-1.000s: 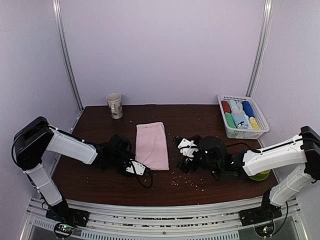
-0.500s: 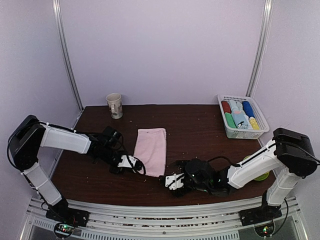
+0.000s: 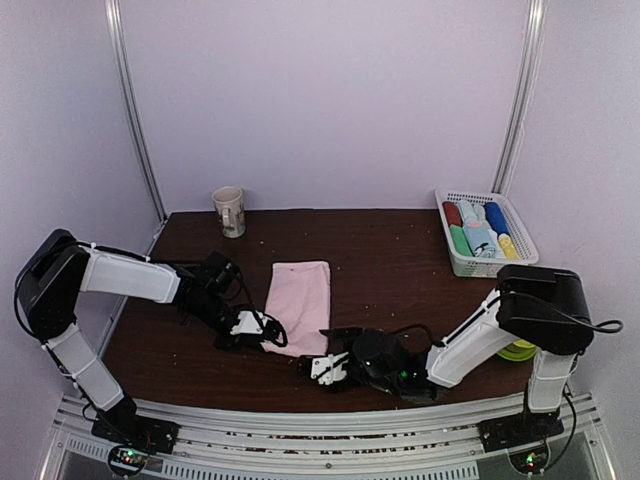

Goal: Roll the towels
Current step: Roll the towel at the center of the board.

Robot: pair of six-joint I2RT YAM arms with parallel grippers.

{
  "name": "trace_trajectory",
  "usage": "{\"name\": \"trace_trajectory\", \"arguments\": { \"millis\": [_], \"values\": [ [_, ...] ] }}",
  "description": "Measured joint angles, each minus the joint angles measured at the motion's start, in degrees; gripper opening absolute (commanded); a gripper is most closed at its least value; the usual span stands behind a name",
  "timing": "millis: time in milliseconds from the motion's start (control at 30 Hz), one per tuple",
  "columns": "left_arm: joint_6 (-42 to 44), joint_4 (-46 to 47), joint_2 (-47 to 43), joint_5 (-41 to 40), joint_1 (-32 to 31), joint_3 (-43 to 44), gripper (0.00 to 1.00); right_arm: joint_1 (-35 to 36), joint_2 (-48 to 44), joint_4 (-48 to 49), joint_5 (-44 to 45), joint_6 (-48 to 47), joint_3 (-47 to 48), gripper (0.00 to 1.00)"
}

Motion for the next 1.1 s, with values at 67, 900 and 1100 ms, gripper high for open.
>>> {"name": "trace_trajectory", "arguments": {
  "millis": [67,900,1100],
  "values": [
    [0.0,-0.2,0.0,0.1,0.0,0.0,0.0,0.0,1.1,0.3,0.2,-0.3,0.8,0.65],
    [3.4,-0.6,-6.5,-0.5,0.0,-4.9,0.98,-0.8,3.9,-13.0,-6.3,11.3,9.7,0.0],
    [3.2,-0.4,-6.8,0.2,0.0,-4.9,0.97,-3.1,3.4,-18.6,-12.0,19.0,12.3,0.0]
  ]
}}
